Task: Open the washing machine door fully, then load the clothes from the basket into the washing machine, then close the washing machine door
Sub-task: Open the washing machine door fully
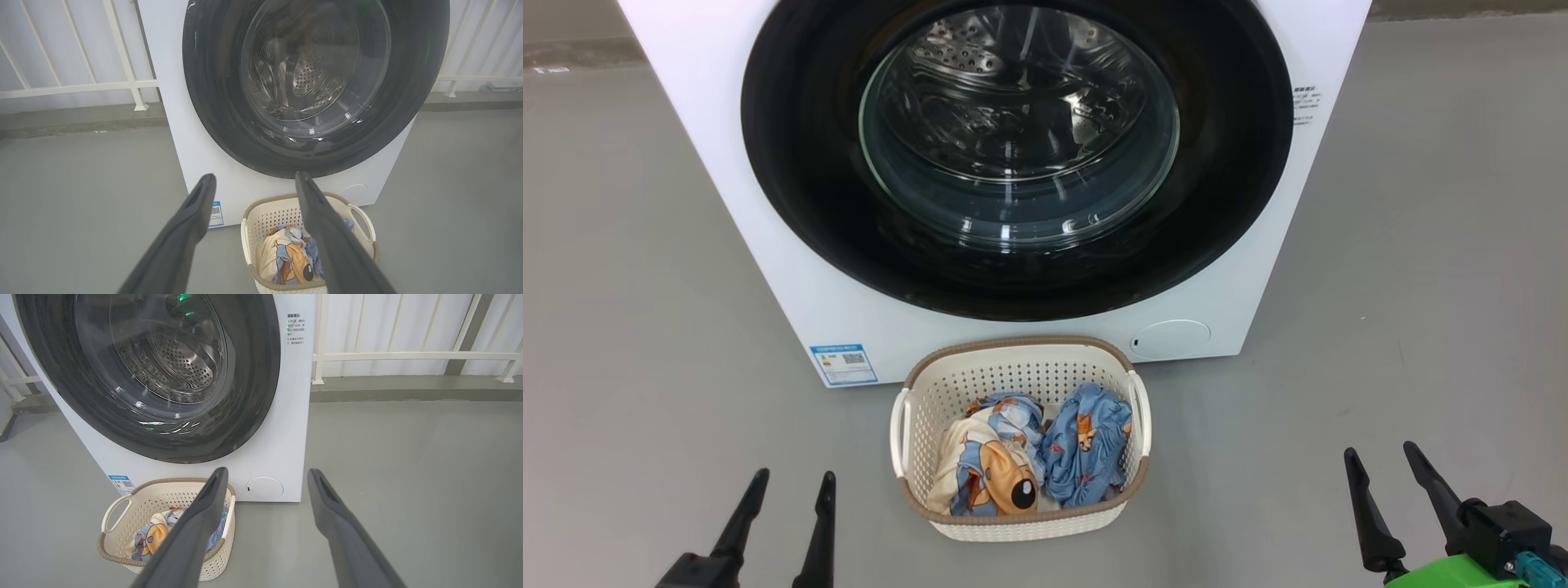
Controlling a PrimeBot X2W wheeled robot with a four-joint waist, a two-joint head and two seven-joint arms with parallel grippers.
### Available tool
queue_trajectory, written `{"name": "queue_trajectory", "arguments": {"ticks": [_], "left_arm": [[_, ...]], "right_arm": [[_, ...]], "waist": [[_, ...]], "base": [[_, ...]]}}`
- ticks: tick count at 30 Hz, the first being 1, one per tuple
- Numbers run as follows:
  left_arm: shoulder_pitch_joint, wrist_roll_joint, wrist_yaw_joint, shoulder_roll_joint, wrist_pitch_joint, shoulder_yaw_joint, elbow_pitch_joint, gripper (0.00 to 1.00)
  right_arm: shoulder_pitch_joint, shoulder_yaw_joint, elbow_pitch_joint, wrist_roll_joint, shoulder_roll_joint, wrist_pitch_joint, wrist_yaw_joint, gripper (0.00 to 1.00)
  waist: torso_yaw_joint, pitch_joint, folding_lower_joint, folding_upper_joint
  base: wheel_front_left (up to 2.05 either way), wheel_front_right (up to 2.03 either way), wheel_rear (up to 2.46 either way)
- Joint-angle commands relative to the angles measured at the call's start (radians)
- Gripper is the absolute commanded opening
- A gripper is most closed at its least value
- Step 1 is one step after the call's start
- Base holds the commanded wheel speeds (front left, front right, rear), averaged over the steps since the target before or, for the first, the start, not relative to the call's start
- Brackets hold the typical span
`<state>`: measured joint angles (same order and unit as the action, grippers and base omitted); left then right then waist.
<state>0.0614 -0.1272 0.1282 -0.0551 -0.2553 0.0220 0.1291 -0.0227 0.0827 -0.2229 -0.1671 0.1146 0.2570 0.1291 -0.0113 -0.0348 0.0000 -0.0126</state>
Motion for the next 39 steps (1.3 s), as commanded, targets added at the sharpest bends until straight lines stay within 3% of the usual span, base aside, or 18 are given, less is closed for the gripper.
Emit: {"name": "queue_trajectory", "arguments": {"ticks": [1,24,28,39], "left_arm": [[-0.031,0.002,0.002,-0.010,-0.006,-0.034,-0.025,1.00],[-0.039,0.002,0.002,-0.004,-0.006,-0.050,-0.024,1.00],[-0.041,-0.046,0.002,-0.001,-0.006,-0.054,-0.033,1.00],[-0.039,-0.045,0.002,-0.003,-0.006,-0.050,-0.032,1.00]], "right_arm": [[0.014,-0.022,0.023,0.008,0.007,0.005,0.002,1.00],[0.025,-0.043,0.015,0.006,0.004,0.005,0.002,1.00],[0.025,-0.047,0.013,0.003,0.006,0.005,0.002,1.00],[0.023,-0.043,0.016,-0.001,0.002,0.005,0.002,1.00]], "waist": [[0.001,0.000,0.0000,-0.0001],[0.002,-0.010,0.0000,-0.0001],[0.000,-0.010,0.0000,-0.0001],[-0.001,-0.009,0.0000,-0.0001]], "base": [[0.55,0.55,-1.10],[1.12,1.12,-2.23],[1.17,0.99,-2.17],[0.54,0.54,-1.07]]}}
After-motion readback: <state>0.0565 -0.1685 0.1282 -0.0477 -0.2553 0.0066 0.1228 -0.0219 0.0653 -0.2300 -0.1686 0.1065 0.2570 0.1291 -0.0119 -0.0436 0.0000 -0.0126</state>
